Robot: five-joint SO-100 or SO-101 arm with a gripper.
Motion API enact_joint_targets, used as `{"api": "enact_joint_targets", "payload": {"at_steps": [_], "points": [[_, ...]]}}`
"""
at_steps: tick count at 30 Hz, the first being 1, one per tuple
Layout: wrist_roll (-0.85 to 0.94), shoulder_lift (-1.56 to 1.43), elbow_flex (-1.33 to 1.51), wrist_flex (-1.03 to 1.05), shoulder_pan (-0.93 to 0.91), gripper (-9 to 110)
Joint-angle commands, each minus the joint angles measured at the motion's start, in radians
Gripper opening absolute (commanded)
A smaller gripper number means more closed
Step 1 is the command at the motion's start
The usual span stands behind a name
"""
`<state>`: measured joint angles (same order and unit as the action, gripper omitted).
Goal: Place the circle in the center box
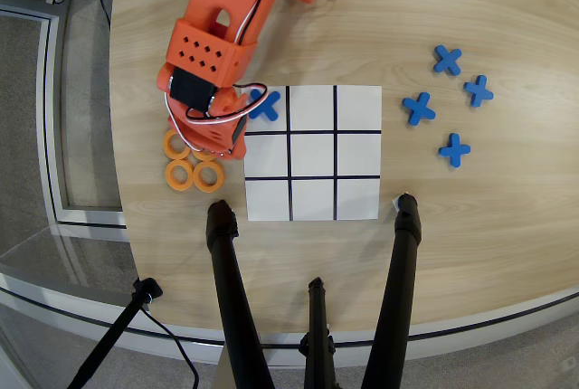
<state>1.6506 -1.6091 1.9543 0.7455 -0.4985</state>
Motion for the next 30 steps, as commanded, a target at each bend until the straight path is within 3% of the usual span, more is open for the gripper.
{"api": "enact_joint_targets", "payload": {"at_steps": [1, 30], "points": [[0.008, 0.018, -0.051, -0.031, -0.015, 20], [0.023, 0.199, -0.120, -0.074, -0.043, 20]]}}
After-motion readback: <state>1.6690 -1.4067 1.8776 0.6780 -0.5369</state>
